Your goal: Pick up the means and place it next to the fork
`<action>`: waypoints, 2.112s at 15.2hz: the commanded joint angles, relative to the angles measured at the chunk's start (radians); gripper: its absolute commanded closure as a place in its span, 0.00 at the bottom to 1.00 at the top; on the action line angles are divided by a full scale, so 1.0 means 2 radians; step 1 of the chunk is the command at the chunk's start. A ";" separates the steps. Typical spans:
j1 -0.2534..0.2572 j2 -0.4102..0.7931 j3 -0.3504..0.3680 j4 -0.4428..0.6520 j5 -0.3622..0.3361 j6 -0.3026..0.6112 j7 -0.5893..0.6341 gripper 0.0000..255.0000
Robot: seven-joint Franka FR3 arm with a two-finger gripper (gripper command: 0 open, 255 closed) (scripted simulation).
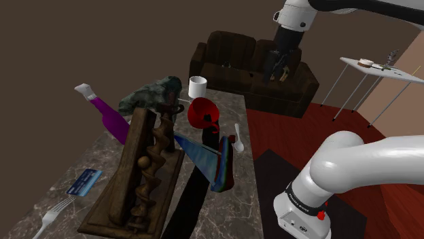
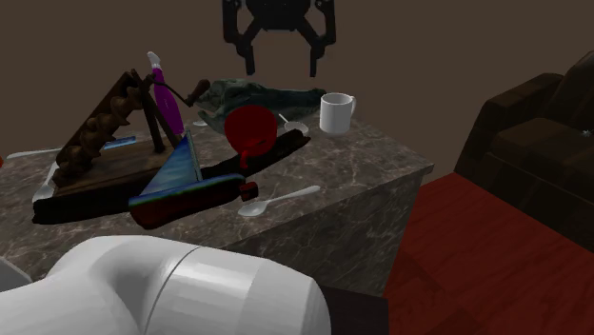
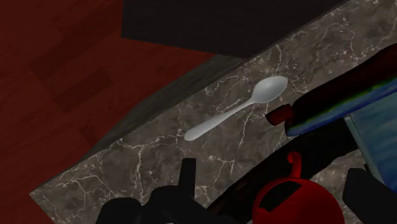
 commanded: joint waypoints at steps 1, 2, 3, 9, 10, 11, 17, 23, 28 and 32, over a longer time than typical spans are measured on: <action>0.000 0.000 0.000 0.000 0.000 0.000 0.000 0.00; -0.007 0.002 0.001 -0.015 0.006 0.014 0.019 0.00; -0.014 0.004 0.002 -0.030 0.012 0.028 0.037 0.00; -0.051 0.028 0.011 -0.114 0.053 0.121 0.144 0.00; -0.057 0.033 0.013 -0.127 0.060 0.138 0.160 0.00; -0.062 0.040 0.014 -0.140 0.067 0.155 0.177 0.00; -0.087 0.093 0.025 -0.208 0.119 0.269 0.270 0.00; -0.089 0.140 0.032 -0.245 0.155 0.352 0.304 0.00; -0.081 0.165 0.036 -0.261 0.167 0.392 0.299 0.00; -0.081 0.165 0.036 -0.261 0.167 0.392 0.299 0.00</action>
